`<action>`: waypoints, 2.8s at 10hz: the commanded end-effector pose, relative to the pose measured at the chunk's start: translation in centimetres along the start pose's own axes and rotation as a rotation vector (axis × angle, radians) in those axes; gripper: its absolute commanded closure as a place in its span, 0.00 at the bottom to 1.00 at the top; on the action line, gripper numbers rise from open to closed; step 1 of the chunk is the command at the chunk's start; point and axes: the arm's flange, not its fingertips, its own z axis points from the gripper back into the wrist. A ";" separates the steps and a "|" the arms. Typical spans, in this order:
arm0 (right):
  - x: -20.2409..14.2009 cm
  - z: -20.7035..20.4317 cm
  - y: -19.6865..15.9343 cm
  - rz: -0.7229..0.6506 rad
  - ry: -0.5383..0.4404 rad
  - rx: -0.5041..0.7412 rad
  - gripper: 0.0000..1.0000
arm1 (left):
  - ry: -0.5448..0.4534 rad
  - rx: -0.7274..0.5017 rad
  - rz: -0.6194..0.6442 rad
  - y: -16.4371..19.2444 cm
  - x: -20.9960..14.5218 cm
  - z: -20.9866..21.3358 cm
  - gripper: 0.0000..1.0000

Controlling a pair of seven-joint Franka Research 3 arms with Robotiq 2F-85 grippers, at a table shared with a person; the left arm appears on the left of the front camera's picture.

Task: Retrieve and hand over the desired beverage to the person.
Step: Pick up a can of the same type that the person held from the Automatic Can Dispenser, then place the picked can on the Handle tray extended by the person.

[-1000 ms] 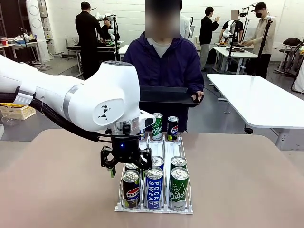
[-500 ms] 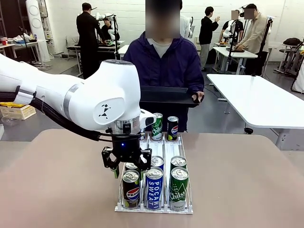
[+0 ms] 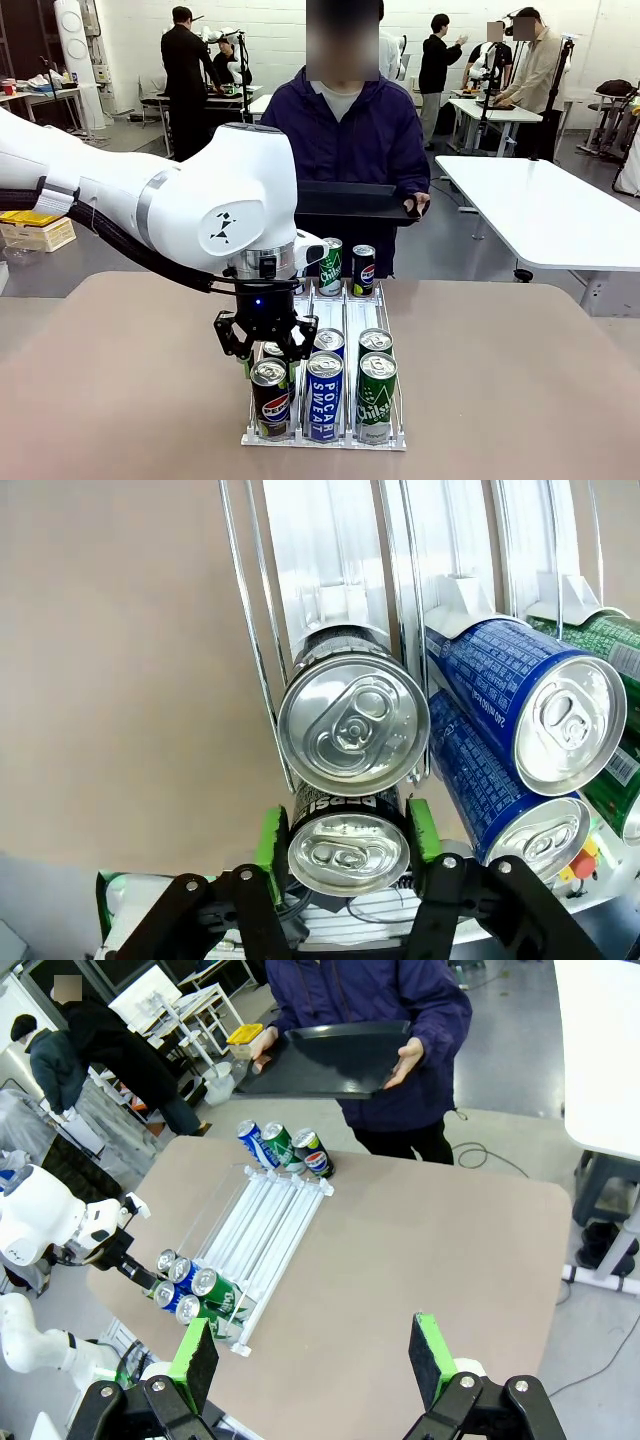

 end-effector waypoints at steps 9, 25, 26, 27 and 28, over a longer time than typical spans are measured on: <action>0.0 -0.1 -0.3 0.008 -0.012 0.029 0.00 | 0.080 0.037 0.000 -1.5 -0.9 9.4 1.00; 0.0 -0.1 -0.3 0.008 -0.012 0.029 0.00 | -0.154 -0.020 -0.071 -2.5 2.6 27.4 1.00; 0.0 -0.1 -0.3 0.008 -0.012 0.029 0.00 | -0.154 -0.020 -0.071 -2.5 2.6 27.4 1.00; 0.0 -0.1 -0.3 0.008 -0.012 0.029 0.00 | -0.154 -0.020 -0.071 -2.5 2.6 27.4 1.00; 0.0 -0.1 -0.3 0.008 -0.012 0.029 0.00 | -0.154 -0.020 -0.071 -2.5 2.6 27.4 1.00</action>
